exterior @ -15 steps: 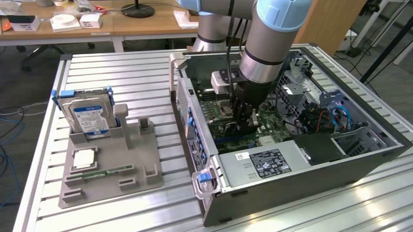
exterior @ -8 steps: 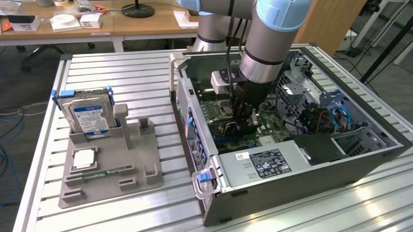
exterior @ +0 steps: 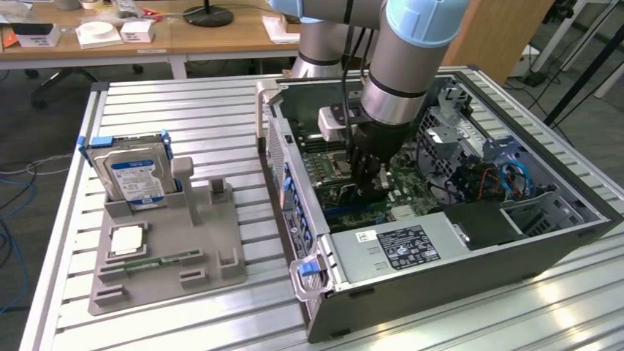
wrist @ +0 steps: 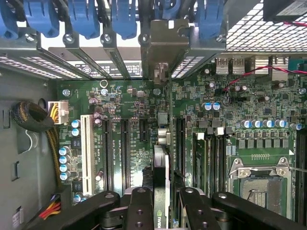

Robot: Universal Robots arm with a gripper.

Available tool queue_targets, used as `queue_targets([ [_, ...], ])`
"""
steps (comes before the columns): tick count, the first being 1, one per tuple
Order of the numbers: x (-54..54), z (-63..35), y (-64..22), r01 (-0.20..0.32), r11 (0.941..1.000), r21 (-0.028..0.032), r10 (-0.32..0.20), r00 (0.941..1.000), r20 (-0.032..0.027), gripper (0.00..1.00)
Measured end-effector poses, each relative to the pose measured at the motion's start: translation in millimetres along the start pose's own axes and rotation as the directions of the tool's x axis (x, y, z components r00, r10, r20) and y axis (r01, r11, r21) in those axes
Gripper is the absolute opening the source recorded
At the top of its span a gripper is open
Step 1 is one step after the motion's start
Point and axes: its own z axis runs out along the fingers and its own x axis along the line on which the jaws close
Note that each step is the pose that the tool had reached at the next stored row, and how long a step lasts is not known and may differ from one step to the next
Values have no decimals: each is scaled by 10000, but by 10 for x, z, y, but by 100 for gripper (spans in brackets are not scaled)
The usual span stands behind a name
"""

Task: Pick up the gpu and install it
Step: 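Insert the gpu into the slot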

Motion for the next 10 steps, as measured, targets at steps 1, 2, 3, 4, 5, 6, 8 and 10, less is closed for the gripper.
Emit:
queue_targets([
  [1, 0, 5, 0, 0, 10000, 1, 0, 10000, -6, 26],
  [2, 1, 10, 2, -1, 10000, 1, 1, 10000, -12, 26],
  [3, 1, 15, 3, -1, 10000, 2, 1, 10000, -16, 26],
  [4, 1, 21, 5, 0, 10000, 2, 0, 10000, -19, 26],
  [5, 1, 26, 7, 0, 10000, 2, 0, 10000, -22, 26],
  [6, 2, 31, 10, 0, 10000, 1, 0, 10000, -29, 26],
  [8, 4, 44, 15, 2, 10000, 0, -2, 10000, -29, 26],
  [10, 4, 55, 19, 2, 10000, 0, -2, 10000, -31, 26],
])
